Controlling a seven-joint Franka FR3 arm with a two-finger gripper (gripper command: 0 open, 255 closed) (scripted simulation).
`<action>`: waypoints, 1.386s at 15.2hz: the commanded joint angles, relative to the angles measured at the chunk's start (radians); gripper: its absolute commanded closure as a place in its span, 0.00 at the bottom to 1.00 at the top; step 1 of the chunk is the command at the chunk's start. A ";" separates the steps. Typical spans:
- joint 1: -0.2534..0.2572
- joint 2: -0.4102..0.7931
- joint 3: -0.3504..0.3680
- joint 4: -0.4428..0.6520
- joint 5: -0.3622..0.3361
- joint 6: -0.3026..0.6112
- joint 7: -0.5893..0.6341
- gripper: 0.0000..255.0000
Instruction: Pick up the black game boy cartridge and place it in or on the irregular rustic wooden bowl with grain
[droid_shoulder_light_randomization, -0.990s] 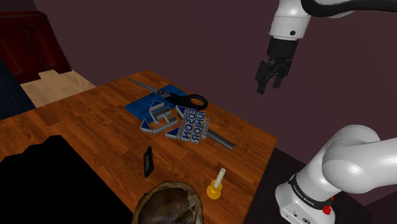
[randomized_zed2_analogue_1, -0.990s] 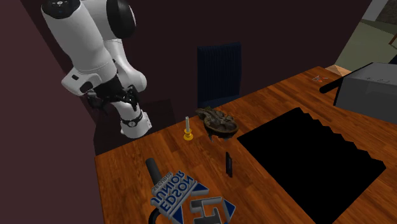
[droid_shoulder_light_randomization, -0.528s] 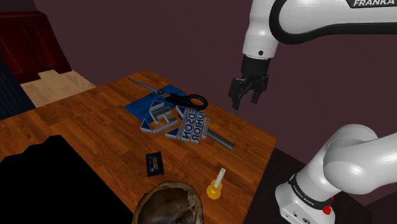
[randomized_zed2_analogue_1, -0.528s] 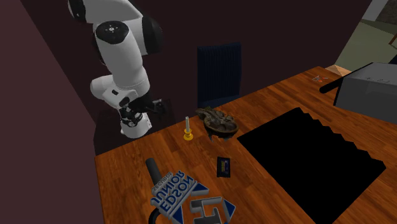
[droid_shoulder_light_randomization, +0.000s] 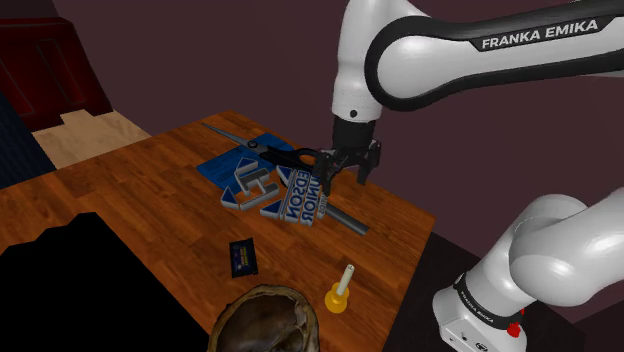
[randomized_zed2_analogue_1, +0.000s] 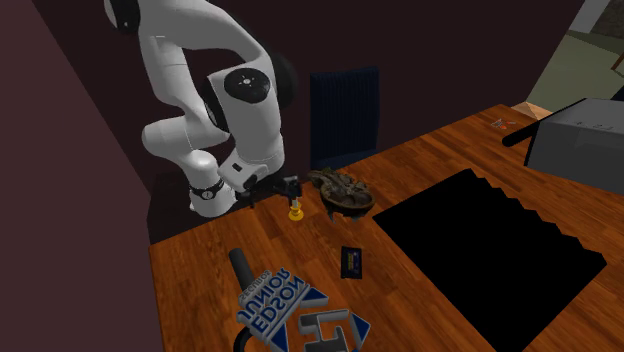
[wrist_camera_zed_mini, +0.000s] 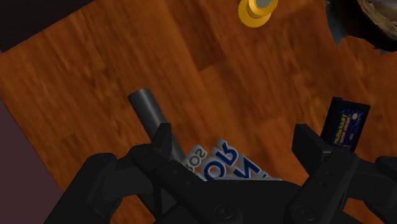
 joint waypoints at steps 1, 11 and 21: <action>0.003 0.067 0.041 0.026 0.003 0.048 0.058 0.00; 0.025 0.453 0.189 0.225 -0.123 0.236 0.373 0.00; 0.176 0.882 0.163 0.570 -0.354 0.279 0.675 0.00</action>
